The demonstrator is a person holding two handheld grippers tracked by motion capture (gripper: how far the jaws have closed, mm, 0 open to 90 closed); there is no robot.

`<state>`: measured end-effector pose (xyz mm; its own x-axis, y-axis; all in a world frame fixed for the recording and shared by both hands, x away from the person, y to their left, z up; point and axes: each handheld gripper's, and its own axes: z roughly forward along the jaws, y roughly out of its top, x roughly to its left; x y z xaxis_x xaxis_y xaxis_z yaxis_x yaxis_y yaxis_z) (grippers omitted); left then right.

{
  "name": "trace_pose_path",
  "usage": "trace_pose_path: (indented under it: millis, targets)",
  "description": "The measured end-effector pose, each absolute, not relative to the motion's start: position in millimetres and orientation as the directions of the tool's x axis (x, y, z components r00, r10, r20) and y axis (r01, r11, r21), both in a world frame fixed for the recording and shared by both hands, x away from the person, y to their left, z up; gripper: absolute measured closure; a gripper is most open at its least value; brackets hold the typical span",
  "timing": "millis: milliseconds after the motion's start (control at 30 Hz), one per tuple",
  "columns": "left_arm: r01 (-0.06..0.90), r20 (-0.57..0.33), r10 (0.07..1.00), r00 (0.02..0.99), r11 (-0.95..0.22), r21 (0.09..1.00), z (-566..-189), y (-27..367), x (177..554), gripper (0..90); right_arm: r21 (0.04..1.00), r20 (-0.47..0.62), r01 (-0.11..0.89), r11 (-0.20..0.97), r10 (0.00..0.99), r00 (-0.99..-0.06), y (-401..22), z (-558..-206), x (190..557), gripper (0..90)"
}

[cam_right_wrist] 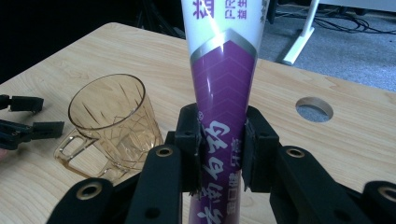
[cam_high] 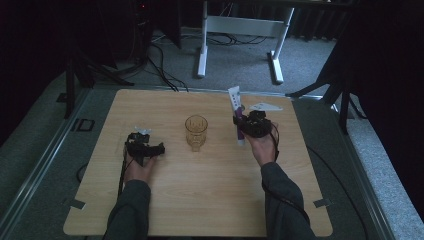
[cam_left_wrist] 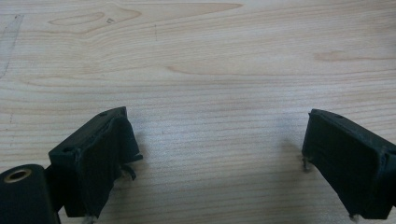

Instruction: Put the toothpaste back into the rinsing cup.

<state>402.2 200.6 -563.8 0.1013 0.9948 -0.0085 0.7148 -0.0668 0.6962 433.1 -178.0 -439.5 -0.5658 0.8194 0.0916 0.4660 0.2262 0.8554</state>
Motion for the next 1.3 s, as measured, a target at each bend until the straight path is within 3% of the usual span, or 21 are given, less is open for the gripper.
trace_pose_path:
  millis: [1300]
  targets:
    - [0.715,-0.008,0.995,0.102,-0.068,0.696,-564,201,402,7.8,0.875,0.068,0.421,0.238,0.801,-0.595,-140,-428,446,72.0]
